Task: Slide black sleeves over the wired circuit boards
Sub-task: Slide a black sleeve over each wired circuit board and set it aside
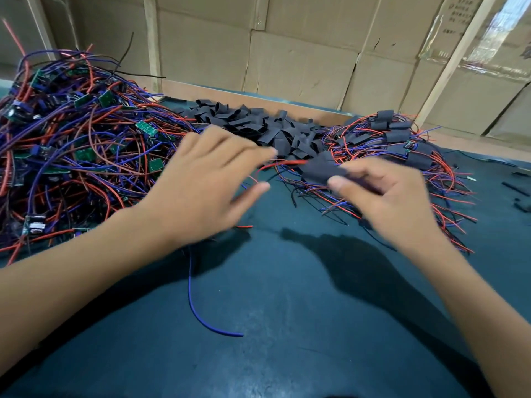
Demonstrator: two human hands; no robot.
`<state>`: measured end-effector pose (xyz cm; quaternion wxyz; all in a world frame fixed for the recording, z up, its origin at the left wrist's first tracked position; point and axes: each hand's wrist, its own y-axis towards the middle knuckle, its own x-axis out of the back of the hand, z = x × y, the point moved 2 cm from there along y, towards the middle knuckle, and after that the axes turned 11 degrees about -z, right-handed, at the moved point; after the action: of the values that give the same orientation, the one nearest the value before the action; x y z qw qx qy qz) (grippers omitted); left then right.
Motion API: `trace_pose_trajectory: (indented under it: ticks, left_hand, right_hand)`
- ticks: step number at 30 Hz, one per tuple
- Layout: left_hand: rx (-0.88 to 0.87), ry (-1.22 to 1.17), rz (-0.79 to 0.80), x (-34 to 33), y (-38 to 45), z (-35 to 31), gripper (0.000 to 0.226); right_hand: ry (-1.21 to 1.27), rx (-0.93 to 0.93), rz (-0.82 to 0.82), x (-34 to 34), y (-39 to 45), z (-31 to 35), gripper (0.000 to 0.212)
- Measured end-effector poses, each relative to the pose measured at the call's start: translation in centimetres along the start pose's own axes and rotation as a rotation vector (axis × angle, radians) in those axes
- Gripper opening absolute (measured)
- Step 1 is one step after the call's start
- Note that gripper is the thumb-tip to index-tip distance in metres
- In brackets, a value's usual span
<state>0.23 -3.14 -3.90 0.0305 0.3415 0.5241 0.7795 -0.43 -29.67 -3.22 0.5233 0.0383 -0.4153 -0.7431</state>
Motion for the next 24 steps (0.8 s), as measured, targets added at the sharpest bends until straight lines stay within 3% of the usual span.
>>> trace_pose_trajectory:
  ticks: [3, 6, 9, 11, 14, 19, 21, 24]
  left_hand:
    - [0.31, 0.253, 0.262, -0.8, -0.8, 3.8, 0.061]
    - [0.354, 0.494, 0.533, -1.2, -1.9, 5.5, 0.055]
    - [0.372, 0.488, 0.549, -1.3, -1.5, 5.3, 0.035]
    - [0.385, 0.505, 0.607, -1.2, -1.2, 5.3, 0.028]
    - [0.341, 0.531, 0.59, -1.0, -1.2, 5.5, 0.024]
    - [0.347, 0.575, 0.588, -1.1, -1.4, 4.8, 0.027]
    - [0.346, 0.602, 0.616, -1.0, -1.5, 4.5, 0.018]
    - [0.316, 0.536, 0.521, -1.0, -1.5, 3.4, 0.017]
  right_hand:
    - [-0.251, 0.034, -0.242, 3.9, 2.0, -2.6, 0.023]
    - [-0.532, -0.124, -0.198, 6.5, 2.9, -5.5, 0.017]
    - [-0.692, -0.286, 0.024, 6.3, 2.8, -6.5, 0.015]
    - [-0.74, -0.294, 0.086, 5.5, 2.7, -6.0, 0.026]
    - [-0.772, -0.218, 0.043, 4.3, 2.4, -4.0, 0.039]
    - [-0.506, 0.073, -0.063, 1.7, 1.0, -0.2, 0.03]
    - [-0.428, 0.139, -0.066, 0.8, 0.4, 0.6, 0.028]
    - [-0.288, 0.152, -0.048, -0.4, -0.4, 1.2, 0.032]
